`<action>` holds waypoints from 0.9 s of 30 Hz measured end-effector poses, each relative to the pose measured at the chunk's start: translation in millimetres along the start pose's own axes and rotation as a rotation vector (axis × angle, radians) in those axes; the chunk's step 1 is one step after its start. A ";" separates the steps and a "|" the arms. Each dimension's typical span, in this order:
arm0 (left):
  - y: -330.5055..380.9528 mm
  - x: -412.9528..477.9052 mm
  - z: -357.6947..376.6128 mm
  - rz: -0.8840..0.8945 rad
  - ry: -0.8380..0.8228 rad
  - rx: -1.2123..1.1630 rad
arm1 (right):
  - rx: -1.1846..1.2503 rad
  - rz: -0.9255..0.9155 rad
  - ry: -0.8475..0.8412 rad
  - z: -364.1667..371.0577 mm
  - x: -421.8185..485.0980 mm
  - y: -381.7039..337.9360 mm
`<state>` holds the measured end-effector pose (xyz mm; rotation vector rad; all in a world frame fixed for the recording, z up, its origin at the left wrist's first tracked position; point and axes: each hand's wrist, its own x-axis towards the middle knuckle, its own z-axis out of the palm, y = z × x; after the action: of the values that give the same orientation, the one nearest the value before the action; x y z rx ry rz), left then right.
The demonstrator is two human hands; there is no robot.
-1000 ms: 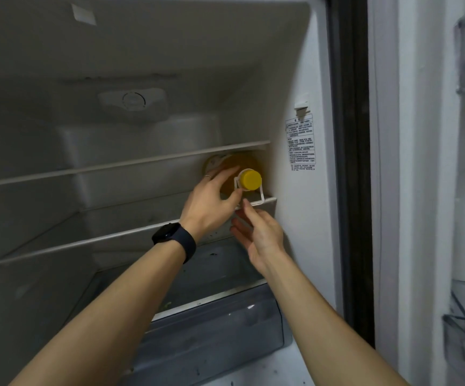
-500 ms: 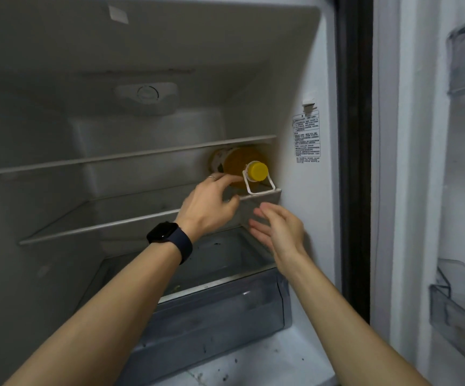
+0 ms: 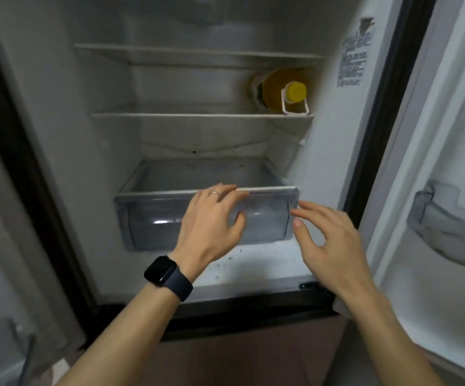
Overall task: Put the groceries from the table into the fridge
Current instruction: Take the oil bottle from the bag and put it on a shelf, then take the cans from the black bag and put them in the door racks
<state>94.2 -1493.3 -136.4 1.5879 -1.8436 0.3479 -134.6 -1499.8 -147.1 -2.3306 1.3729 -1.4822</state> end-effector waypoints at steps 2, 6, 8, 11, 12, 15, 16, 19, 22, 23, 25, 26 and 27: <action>4.8 -37.8 -3.0 -0.059 -0.024 0.021 | -0.038 -0.011 -0.096 -7.6 -28.6 4.4; 16.0 -115.9 -10.5 -0.179 -0.107 0.122 | -0.044 -0.060 -0.278 -19.3 -80.2 9.9; 25.6 -159.7 -15.3 -0.261 -0.145 0.155 | -0.028 -0.107 -0.348 -24.1 -106.2 9.9; 42.6 -227.7 -27.5 -0.370 -0.173 0.211 | 0.017 -0.138 -0.457 -25.6 -146.3 4.6; 48.4 -251.1 -33.0 -0.409 -0.181 0.232 | 0.029 -0.156 -0.501 -23.3 -158.9 1.5; 66.1 -320.7 -58.5 -0.537 -0.225 0.304 | 0.063 -0.234 -0.638 -13.6 -196.1 -19.4; 71.1 -343.4 -69.3 -0.589 -0.235 0.331 | 0.075 -0.266 -0.682 -9.7 -208.0 -30.3; 85.1 -409.3 -107.1 -0.757 -0.230 0.412 | 0.119 -0.387 -0.789 0.8 -242.6 -72.9; 106.4 -478.5 -154.8 -0.908 -0.196 0.481 | 0.195 -0.505 -0.868 6.0 -279.5 -125.4; 114.8 -501.6 -172.5 -0.953 -0.183 0.507 | 0.233 -0.547 -0.893 5.7 -293.0 -144.9; 136.5 -551.0 -212.5 -1.062 -0.147 0.550 | 0.299 -0.646 -0.944 1.5 -325.1 -189.5; 145.7 -571.6 -228.5 -1.103 -0.126 0.564 | 0.320 -0.685 -0.970 -0.9 -339.0 -208.0; 157.5 -595.4 -246.7 -1.147 -0.103 0.583 | 0.347 -0.730 -0.992 -4.6 -355.8 -229.4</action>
<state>41.8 -852.0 -298.0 2.7781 -0.6330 0.2603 -40.9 -1110.9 -285.8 -2.7441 0.0249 -0.3309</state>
